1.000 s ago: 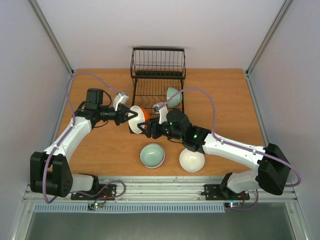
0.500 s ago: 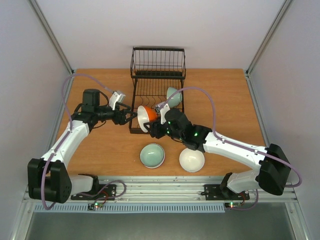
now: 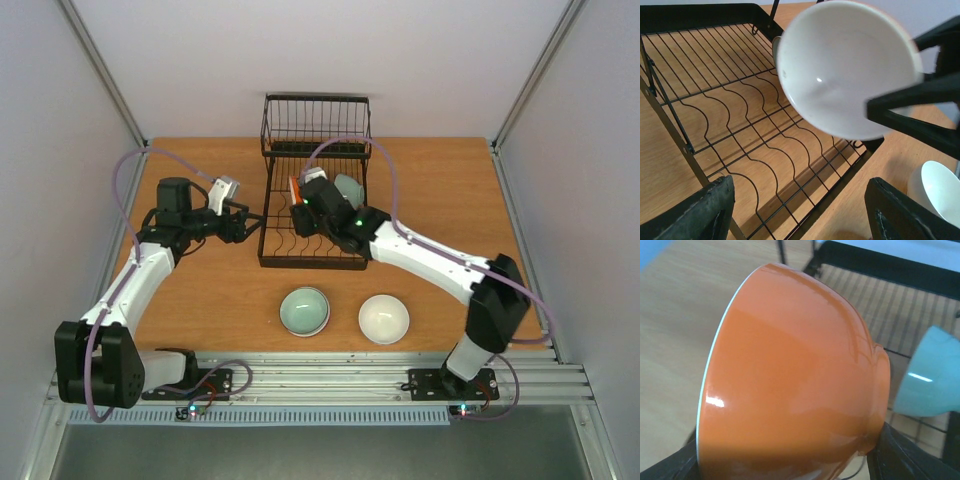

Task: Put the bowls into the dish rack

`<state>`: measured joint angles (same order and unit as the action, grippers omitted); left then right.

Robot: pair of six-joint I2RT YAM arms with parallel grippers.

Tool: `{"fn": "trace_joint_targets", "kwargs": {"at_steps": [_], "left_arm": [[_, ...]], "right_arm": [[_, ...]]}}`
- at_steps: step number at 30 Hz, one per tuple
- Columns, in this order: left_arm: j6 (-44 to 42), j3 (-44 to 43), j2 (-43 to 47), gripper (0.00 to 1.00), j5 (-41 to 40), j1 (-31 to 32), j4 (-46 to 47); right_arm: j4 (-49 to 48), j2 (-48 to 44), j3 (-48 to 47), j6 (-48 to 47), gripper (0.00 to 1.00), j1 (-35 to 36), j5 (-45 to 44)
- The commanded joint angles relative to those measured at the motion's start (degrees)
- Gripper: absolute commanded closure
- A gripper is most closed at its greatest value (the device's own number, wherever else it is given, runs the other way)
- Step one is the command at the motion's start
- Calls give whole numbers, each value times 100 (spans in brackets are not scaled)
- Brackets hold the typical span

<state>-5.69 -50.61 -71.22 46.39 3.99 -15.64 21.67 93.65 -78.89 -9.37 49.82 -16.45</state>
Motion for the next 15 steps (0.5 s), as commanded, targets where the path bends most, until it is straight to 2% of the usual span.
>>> {"fn": "trace_joint_targets", "kwargs": {"at_steps": [1,10,15], "left_arm": [[103,42,60,29,-1,-46,323],[105,42,38,29,79,-82,325],[112,42,30,30,105,-91,326]], "right_arm": [[900,694,-992,-312,99,-78,-949],[1635,2041,-2476,-820,99,-87,-1859],[2025,2724,-2969,-835,99,-117,-2301]]}}
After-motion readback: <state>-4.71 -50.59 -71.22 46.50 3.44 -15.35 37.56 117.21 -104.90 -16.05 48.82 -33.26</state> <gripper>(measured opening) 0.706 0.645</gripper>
